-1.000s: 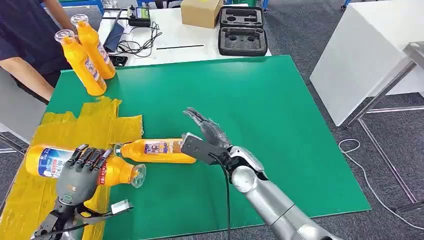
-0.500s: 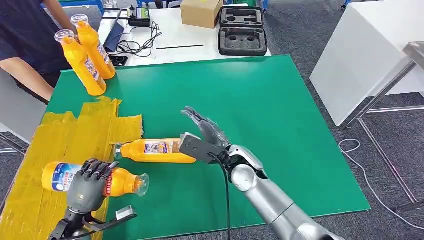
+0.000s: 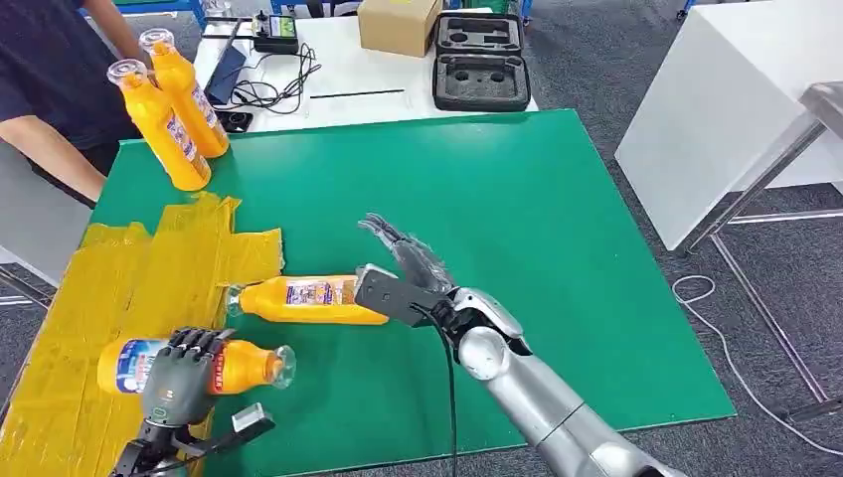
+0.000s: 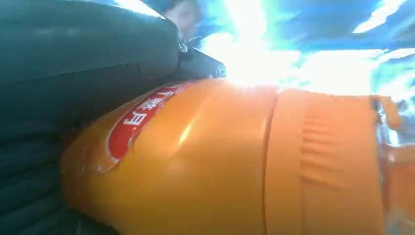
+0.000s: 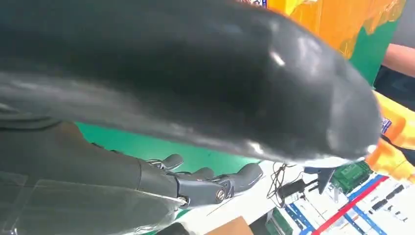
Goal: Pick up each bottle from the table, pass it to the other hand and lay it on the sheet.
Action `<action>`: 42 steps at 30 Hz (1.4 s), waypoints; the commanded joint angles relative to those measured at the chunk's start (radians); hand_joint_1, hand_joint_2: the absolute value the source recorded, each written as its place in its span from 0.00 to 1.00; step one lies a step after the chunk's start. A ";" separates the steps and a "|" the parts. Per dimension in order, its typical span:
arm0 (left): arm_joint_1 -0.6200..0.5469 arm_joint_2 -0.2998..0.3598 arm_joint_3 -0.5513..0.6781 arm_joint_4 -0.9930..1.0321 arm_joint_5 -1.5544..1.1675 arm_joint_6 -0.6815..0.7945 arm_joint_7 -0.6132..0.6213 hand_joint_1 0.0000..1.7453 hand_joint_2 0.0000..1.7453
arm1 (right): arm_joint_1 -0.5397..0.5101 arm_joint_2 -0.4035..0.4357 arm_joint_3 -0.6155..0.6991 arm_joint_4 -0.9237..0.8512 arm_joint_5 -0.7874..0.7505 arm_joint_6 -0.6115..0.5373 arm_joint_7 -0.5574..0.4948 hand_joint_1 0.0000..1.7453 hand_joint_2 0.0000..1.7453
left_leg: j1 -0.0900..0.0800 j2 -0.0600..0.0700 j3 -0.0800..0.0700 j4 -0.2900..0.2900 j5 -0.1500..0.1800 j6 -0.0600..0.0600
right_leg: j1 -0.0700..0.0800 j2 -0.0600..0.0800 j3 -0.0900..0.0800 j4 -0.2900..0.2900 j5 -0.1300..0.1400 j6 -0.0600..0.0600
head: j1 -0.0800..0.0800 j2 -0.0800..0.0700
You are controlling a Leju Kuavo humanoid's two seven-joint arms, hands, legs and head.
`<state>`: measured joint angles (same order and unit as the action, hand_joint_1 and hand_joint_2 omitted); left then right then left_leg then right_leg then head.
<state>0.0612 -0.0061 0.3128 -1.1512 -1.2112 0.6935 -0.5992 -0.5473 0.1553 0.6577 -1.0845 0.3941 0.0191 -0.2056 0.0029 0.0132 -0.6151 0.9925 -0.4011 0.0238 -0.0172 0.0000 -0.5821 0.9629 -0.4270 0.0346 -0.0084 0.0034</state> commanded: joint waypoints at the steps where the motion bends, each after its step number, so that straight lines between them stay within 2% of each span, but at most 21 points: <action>1: -0.043 0.045 -0.117 0.222 0.015 0.005 0.074 0.00 0.00 | -0.055 -0.001 0.036 0.081 -0.001 0.009 -0.004 0.00 0.00 | 0.001 -0.003 0.005 -0.001 -0.001 -0.001 | 0.001 -0.003 0.006 -0.001 -0.002 -0.002 | 0.001 0.000; 6: -0.059 0.077 -0.181 0.271 0.030 0.005 0.119 0.00 0.00 | -0.047 -0.002 0.033 0.078 0.000 0.009 -0.003 0.00 0.00 | 0.000 -0.004 0.005 -0.001 0.000 -0.001 | -0.001 -0.003 0.006 0.000 -0.001 -0.001 | 0.001 0.000; 18: -0.060 0.082 -0.188 0.271 0.035 0.005 0.124 0.00 0.00 | -0.045 -0.003 0.034 0.079 0.000 0.009 -0.005 0.00 0.00 | 0.000 -0.004 0.007 -0.001 0.001 0.000 | -0.001 -0.003 0.009 0.000 -0.001 -0.002 | 0.001 0.000; 23: -0.070 0.130 -0.287 0.302 0.073 0.005 0.185 0.00 0.00 | -0.043 -0.005 0.032 0.079 0.001 0.010 -0.004 0.00 0.00 | 0.000 -0.005 0.007 -0.001 0.002 0.000 | -0.001 -0.004 0.009 0.000 0.000 -0.001 | 0.001 0.000; 25: -0.060 0.136 -0.297 0.262 0.093 0.005 0.180 0.00 0.00 | -0.040 -0.006 0.028 0.078 0.001 0.010 -0.004 0.00 0.00 | 0.000 -0.005 0.008 -0.001 0.003 -0.001 | -0.001 -0.004 0.010 0.000 -0.001 -0.001 | 0.001 0.000; 31: -0.034 0.083 -0.152 0.125 0.184 0.005 0.022 0.00 0.00 | -0.037 -0.004 0.022 0.096 0.002 0.009 -0.008 0.00 0.00 | 0.001 -0.005 0.008 0.000 0.003 -0.002 | 0.000 -0.003 0.010 0.000 0.000 -0.002 | 0.001 0.000; 32: -0.027 0.079 -0.161 0.094 0.333 0.005 -0.038 0.00 0.00 | -0.037 -0.006 0.021 0.100 0.002 0.006 -0.010 0.00 0.00 | 0.001 -0.005 0.008 0.000 0.003 -0.002 | 0.001 -0.003 0.010 0.000 0.000 -0.002 | 0.001 0.000; 33: -0.021 0.085 -0.168 0.068 0.363 0.005 -0.035 0.00 0.00 | -0.037 -0.007 0.021 0.101 0.002 0.006 -0.010 0.00 0.00 | 0.001 -0.005 0.007 -0.001 0.003 -0.002 | 0.000 -0.003 0.010 0.000 0.000 -0.002 | 0.001 0.000; 37: 0.043 0.090 -0.217 -0.244 0.663 -0.018 -0.013 0.00 0.00 | -0.027 -0.017 0.012 0.110 0.001 -0.002 -0.010 0.00 0.00 | 0.002 -0.007 0.004 0.001 0.003 -0.002 | 0.002 -0.006 0.007 0.001 0.000 -0.002 | 0.001 0.000; 40: 0.077 0.054 -0.172 -0.524 1.019 -0.109 -0.030 0.00 0.00 | -0.030 -0.012 0.008 0.148 0.022 -0.006 -0.012 0.00 0.00 | 0.003 -0.008 0.001 0.003 0.003 -0.002 | 0.002 -0.007 0.004 0.001 0.000 -0.003 | 0.002 0.000; 41: 0.084 0.047 -0.160 -0.584 1.097 -0.134 -0.027 0.00 0.00 | -0.035 -0.007 0.012 0.162 0.032 -0.004 -0.014 0.00 1.00 | 0.003 -0.009 0.001 0.003 0.002 -0.002 | 0.002 -0.008 0.005 0.002 -0.001 -0.003 | 0.001 0.000; 42: 0.090 0.037 -0.152 -0.629 1.149 -0.151 -0.033 0.00 0.00 | -0.039 -0.002 0.013 0.176 0.042 -0.006 -0.013 0.00 1.00 | 0.003 -0.007 -0.001 0.003 0.003 -0.002 | 0.003 -0.006 0.003 0.001 0.000 -0.003 | 0.002 0.000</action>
<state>0.0898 0.0965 0.1141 -1.2641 -0.4463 0.6496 -0.6294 -0.5460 0.1587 0.6733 -1.0357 0.4013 0.0160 -0.2144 0.0033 0.0090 -0.6145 0.9923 -0.3963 0.0230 -0.0172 -0.0040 -0.5805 0.9632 -0.4252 0.0329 -0.0069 0.0031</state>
